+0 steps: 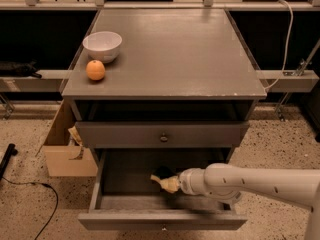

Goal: Place sponge into middle drawer

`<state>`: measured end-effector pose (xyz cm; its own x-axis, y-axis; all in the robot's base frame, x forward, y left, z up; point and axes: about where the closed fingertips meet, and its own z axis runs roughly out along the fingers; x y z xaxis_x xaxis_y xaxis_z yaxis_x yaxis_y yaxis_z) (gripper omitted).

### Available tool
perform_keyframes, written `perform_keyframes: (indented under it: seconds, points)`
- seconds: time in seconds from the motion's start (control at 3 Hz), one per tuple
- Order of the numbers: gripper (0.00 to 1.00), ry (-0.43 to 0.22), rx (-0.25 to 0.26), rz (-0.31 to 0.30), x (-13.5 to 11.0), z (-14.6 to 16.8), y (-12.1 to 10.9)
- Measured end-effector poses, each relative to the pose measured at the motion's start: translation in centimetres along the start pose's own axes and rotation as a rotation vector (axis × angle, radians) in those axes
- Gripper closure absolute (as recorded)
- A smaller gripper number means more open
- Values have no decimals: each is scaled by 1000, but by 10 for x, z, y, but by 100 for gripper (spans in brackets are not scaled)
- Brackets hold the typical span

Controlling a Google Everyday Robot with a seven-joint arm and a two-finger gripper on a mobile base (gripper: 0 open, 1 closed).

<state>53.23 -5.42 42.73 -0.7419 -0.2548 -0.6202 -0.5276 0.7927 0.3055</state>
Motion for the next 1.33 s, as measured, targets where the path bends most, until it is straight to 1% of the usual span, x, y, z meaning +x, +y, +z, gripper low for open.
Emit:
perform_keyframes:
  seconds: [0.33, 0.67, 1.0, 1.33]
  points:
    - [100, 14, 24, 14, 8, 14, -17]
    - [100, 18, 40, 48, 21, 19, -27]
    - [100, 18, 40, 48, 21, 19, -27]
    - [82, 18, 40, 48, 21, 19, -27]
